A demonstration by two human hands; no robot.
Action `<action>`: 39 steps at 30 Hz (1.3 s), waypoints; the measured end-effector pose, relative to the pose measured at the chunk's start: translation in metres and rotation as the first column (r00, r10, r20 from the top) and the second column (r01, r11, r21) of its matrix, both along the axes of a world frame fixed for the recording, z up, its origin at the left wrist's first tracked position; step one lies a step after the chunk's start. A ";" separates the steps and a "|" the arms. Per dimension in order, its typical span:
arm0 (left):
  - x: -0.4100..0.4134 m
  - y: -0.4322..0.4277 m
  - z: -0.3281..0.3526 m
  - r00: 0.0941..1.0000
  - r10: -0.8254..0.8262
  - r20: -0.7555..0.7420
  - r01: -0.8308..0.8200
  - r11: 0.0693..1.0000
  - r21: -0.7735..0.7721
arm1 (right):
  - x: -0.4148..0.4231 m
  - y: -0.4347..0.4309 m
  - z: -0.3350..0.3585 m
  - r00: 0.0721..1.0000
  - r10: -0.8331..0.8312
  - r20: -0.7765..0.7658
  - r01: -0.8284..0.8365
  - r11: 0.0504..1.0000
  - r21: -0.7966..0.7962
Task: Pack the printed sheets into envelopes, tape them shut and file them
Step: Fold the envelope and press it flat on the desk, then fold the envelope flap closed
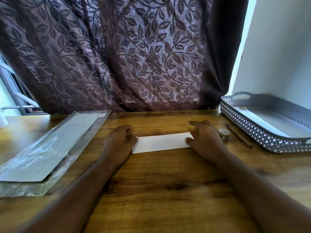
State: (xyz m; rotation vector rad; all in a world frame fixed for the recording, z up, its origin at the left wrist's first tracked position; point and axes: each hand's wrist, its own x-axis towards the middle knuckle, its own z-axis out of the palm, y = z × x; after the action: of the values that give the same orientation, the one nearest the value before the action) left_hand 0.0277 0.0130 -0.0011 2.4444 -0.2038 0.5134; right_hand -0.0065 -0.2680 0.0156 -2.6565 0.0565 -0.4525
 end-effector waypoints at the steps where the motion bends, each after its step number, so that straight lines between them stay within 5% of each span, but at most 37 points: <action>1: 0.001 -0.001 0.000 1.000 0.003 0.020 -0.004 0.999 0.032 | -0.002 0.001 0.000 0.999 -0.001 0.038 -0.001 0.998 0.056; 5: 0.000 -0.002 -0.001 0.995 0.009 0.097 -0.019 0.994 0.105 | -0.007 0.013 -0.001 0.986 0.023 0.165 -0.034 0.997 0.063; 14: -0.044 0.018 0.005 0.978 -0.068 0.199 0.030 0.982 0.189 | -0.032 0.076 -0.006 0.967 0.209 0.146 -0.209 0.978 -0.013; 25: -0.125 0.162 0.022 0.909 0.242 0.339 -0.306 0.941 0.148 | -0.057 0.221 0.001 0.864 0.475 0.167 -0.488 0.872 0.044; 33: -0.156 0.248 0.002 0.817 0.565 -0.116 -0.564 0.825 0.038 | -0.084 0.322 0.002 0.690 0.699 0.187 -0.687 0.714 -0.136; 39: -0.145 0.243 -0.004 0.830 0.548 -0.104 -0.527 0.832 0.176 | -0.083 0.368 0.000 0.746 0.665 0.048 -0.612 0.712 -0.344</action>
State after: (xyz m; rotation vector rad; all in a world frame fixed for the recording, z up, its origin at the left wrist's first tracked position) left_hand -0.1173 0.2564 -0.0055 2.6561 0.5560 0.5597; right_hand -0.0893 0.0998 0.0155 -2.6784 -1.0512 -0.4647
